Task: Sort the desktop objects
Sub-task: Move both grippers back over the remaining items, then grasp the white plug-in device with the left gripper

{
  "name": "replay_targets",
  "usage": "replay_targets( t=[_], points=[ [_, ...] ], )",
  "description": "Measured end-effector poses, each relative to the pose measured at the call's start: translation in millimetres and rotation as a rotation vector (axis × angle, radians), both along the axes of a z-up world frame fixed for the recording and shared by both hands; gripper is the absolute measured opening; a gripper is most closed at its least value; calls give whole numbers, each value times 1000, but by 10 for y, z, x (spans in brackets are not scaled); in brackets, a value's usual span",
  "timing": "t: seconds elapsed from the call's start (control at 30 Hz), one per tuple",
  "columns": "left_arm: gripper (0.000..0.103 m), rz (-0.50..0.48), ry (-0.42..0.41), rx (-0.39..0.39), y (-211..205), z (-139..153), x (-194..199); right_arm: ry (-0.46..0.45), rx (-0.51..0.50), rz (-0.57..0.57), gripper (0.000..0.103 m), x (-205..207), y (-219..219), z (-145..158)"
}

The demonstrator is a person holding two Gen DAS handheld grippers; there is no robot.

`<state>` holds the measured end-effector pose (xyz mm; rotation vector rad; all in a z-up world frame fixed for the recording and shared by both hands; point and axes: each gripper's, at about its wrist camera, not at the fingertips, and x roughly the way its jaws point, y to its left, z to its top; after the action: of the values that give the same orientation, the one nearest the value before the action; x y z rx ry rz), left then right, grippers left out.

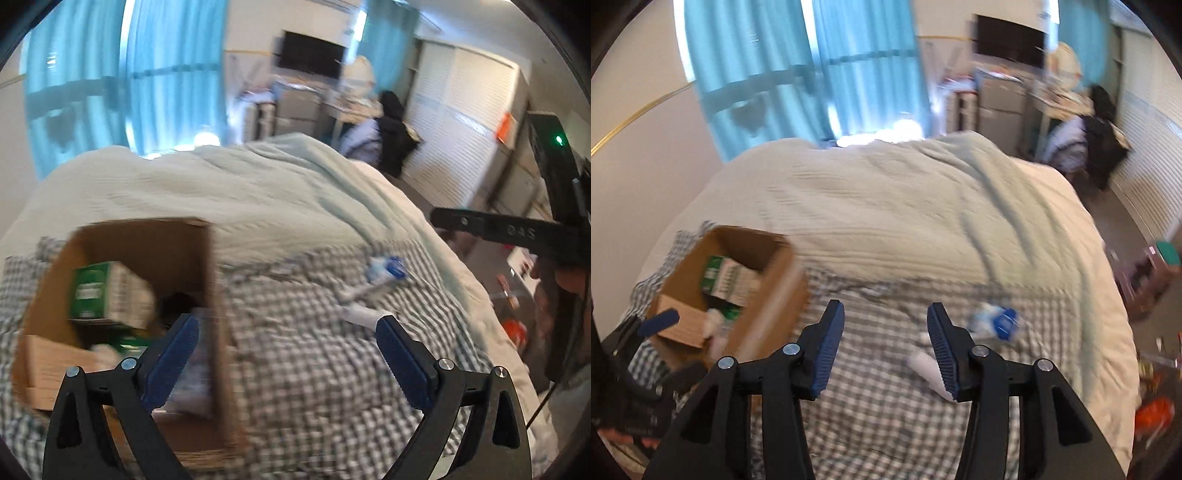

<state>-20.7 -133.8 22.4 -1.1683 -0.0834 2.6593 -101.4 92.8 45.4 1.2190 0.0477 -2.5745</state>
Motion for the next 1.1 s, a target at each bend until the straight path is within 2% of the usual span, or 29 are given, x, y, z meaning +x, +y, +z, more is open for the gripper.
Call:
replay_targets(
  t=[0.17,0.2,0.27,0.43,0.5,0.63,0.8,0.9,1.03,1.1],
  points=[
    [99,-56,-74,-36,553,-370,-149,-35,15,-72,48,-52,501,-286],
    [99,-62,-79,-41,628,-443,-174,-47,20,-85,50,-80,602,-377],
    [99,-76,-82,-58,794,-607,-236,-62,27,-95,61,-115,738,-512],
    [99,-107,-93,-72,1056,-979,-416,-100,37,-89,62,-165,1018,-796],
    [99,-96,-137,-69,1128,-1159,-514,-119,31,-96,62,-166,1136,-903],
    [99,-70,-208,35,1266,-1412,-639,-155,22,-115,63,-189,1325,-1083],
    [99,-82,-202,108,1570,-1541,-723,-183,12,-112,63,-217,1505,-1235],
    [102,-109,-142,27,1745,-1580,-786,-197,11,-125,66,-223,1639,-1314],
    [103,-241,-55,-51,1917,-1632,-793,-216,-27,-144,67,-224,1804,-1407],
    [103,-259,-13,-127,1991,-1670,-801,-229,-41,-156,67,-224,1873,-1459]
  ],
)
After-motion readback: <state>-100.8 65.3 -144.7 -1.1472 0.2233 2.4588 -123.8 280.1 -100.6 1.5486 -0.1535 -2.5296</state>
